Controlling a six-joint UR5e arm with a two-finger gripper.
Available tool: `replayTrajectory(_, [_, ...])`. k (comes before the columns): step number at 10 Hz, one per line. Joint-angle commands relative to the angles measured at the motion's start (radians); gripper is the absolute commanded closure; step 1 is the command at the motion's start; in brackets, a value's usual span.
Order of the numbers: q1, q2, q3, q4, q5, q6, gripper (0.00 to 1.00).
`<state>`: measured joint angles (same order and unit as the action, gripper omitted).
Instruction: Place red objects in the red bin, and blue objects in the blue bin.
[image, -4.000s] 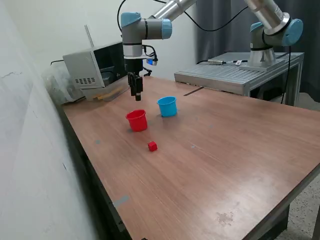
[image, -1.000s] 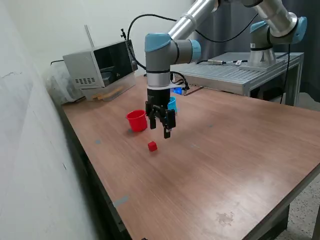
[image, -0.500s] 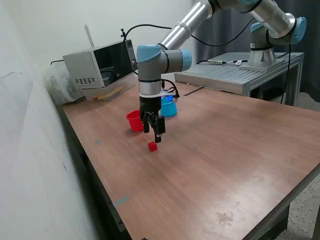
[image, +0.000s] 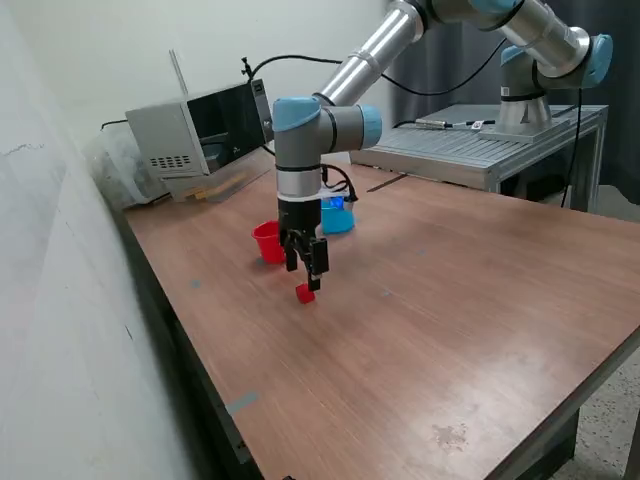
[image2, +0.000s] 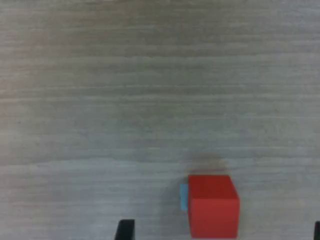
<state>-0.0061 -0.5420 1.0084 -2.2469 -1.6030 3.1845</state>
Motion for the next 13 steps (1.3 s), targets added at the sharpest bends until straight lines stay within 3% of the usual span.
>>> replayTrajectory(1, [0.0, 0.01, 0.002, -0.002, 0.0, 0.0, 0.0])
replayTrajectory(5, [-0.002, 0.013, 0.004, -0.003, 0.0, 0.0, 0.0])
replayTrajectory(6, [-0.002, 0.013, 0.004, -0.007, 0.0, 0.0, 1.0])
replayTrajectory(13, [-0.003, 0.014, 0.001, -0.008, -0.002, -0.002, 1.0])
